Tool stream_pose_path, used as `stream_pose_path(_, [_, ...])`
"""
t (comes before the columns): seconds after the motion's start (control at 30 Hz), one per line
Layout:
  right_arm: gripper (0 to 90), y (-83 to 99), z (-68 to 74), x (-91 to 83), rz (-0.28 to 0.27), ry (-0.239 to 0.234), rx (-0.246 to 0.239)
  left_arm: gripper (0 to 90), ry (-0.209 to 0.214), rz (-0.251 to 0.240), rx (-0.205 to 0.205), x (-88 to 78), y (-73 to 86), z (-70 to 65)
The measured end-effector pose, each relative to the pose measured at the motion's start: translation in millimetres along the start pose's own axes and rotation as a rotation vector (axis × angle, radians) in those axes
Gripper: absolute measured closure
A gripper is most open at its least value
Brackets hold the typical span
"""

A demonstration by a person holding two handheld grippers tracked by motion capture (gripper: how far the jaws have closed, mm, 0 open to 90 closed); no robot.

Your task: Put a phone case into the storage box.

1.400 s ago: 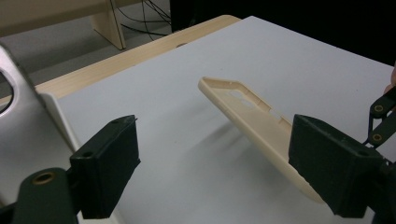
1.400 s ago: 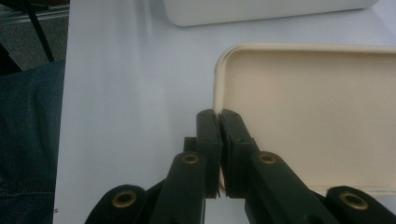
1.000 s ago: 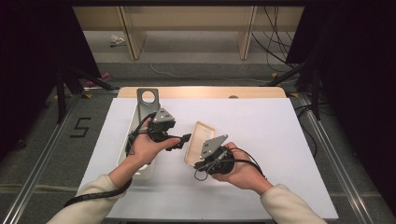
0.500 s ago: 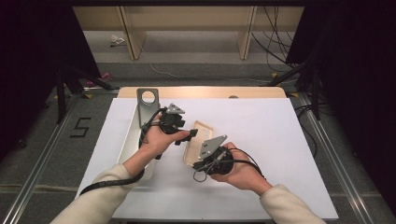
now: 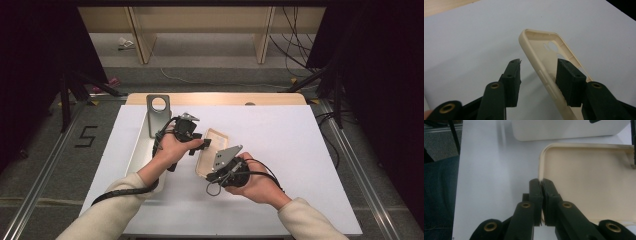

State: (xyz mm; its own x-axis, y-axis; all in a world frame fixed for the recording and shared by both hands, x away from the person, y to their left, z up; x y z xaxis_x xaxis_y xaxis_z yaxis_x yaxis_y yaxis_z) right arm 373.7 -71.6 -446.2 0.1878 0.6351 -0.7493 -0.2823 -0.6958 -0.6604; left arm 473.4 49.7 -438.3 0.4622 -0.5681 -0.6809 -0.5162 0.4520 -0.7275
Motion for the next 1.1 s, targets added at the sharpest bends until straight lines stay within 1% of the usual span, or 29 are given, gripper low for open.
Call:
stream_pose_path(0.1, [87.6,-0.1,0.2,0.0,0.001,0.0,-0.001,58.8,0.009,0.011,-0.01,0.6,0.7,-0.2])
stream_pose_path(0.2, [87.6,-0.2,0.7,0.2,0.002,0.002,-0.005,62.3,0.021,0.016,-0.036,1.8,0.9,-1.2])
stream_pose_path(0.27, [87.6,0.0,1.2,0.7,0.005,0.001,-0.007,64.1,0.023,0.021,-0.047,2.0,1.0,-1.2])
stream_pose_path(0.37, [87.6,0.4,1.7,1.9,0.011,0.005,-0.018,66.3,0.025,0.029,-0.074,1.8,1.1,-1.2])
stream_pose_path(0.43, [87.6,0.4,2.1,2.5,0.012,0.006,-0.023,67.9,0.031,0.019,-0.096,1.2,0.3,-1.6])
stream_pose_path(0.63, [87.7,0.2,2.5,2.4,0.014,0.015,-0.028,68.1,0.025,0.018,-0.103,-0.3,-1.5,-2.0])
stream_pose_path(0.73, [87.6,-0.1,2.0,1.8,0.012,0.018,-0.031,65.8,0.024,0.021,-0.104,-0.4,-1.5,-1.4])
stream_pose_path(0.9, [87.7,-1.0,2.5,1.1,0.008,0.02,-0.032,63.0,0.036,0.03,-0.114,1.6,-0.1,-1.7])
stream_pose_path(1.0, [87.7,-0.6,2.2,1.6,0.009,0.02,-0.033,64.9,0.036,0.028,-0.116,1.9,-0.5,-1.7])
stream_pose_path(1.07, [87.6,0.0,2.4,2.1,0.013,0.018,-0.034,68.6,0.037,0.019,-0.12,1.0,-1.6,-2.1])
stream_pose_path(1.1, [87.6,0.1,2.4,2.4,0.013,0.019,-0.034,69.9,0.042,0.01,-0.129,0.4,-2.5,-2.2])
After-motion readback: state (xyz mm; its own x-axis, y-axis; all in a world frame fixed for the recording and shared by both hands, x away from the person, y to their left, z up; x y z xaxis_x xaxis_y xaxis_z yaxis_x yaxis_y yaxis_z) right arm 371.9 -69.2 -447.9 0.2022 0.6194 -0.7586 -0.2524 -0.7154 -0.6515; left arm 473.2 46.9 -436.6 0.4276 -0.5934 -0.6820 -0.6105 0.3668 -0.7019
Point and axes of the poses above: each handheld gripper's, and its own axes: x roughly forward along the jaws, y roughly out of its underside, z roughly to its left, the point moved 5 cm from there along x, roughly forward along the jaws, and after that the axes turned 10 degrees about x, right-handed, at the moved point
